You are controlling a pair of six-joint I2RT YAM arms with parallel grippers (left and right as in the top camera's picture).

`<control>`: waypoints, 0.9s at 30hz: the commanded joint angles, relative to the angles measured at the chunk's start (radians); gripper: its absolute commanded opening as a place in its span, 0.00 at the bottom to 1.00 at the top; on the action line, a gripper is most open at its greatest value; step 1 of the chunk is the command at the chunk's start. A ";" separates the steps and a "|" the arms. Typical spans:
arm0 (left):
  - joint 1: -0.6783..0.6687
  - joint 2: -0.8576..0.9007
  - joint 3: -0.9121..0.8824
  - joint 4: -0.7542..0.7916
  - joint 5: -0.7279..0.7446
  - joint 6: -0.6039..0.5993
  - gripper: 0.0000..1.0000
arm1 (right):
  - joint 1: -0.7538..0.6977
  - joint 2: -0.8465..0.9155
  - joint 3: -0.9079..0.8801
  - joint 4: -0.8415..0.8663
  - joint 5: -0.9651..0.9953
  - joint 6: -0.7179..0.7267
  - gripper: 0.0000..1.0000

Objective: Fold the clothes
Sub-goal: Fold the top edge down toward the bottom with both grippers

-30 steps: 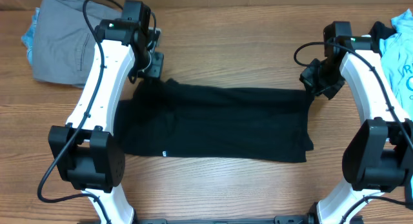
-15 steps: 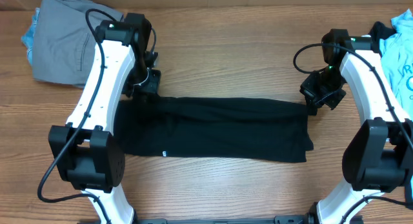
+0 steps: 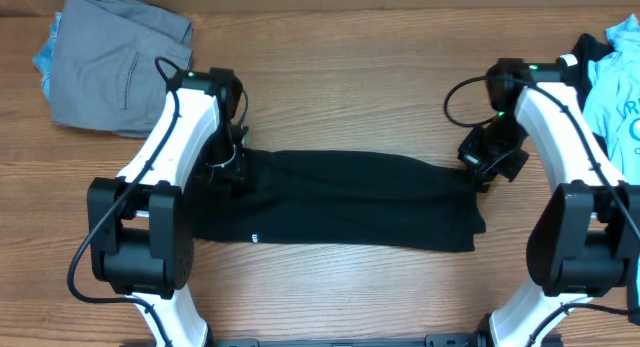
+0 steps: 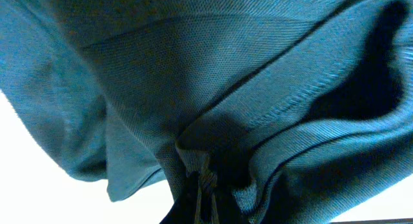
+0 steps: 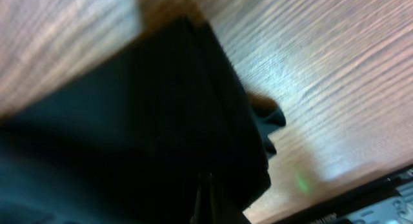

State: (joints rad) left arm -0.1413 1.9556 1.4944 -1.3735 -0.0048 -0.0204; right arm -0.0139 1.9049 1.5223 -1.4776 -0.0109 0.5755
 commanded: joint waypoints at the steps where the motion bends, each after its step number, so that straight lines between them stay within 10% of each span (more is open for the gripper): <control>1: 0.013 -0.013 -0.056 0.023 -0.006 -0.010 0.04 | 0.042 -0.022 -0.024 -0.018 0.061 -0.002 0.04; 13: 0.080 -0.013 -0.111 0.025 -0.110 -0.067 0.05 | 0.039 -0.022 -0.031 -0.071 0.220 0.081 0.04; 16: 0.104 -0.013 -0.111 0.024 -0.106 -0.066 0.33 | 0.036 -0.022 -0.031 -0.068 0.220 0.080 0.23; 21: 0.114 -0.013 -0.111 0.024 -0.099 -0.070 0.29 | 0.041 -0.022 -0.031 -0.069 0.220 0.080 0.49; 23: 0.115 -0.013 -0.109 0.024 -0.098 -0.070 0.28 | 0.041 -0.022 -0.031 -0.067 0.220 0.080 0.85; 25: 0.115 -0.013 -0.103 0.026 -0.084 -0.069 0.26 | 0.041 -0.022 -0.031 -0.057 0.218 0.080 0.97; 27: 0.114 -0.013 -0.087 0.027 -0.031 -0.069 0.04 | 0.041 -0.022 -0.031 -0.037 0.201 0.069 0.98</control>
State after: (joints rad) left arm -0.0280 1.9556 1.3937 -1.3476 -0.0940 -0.0761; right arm 0.0265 1.9049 1.4956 -1.5349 0.1909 0.6502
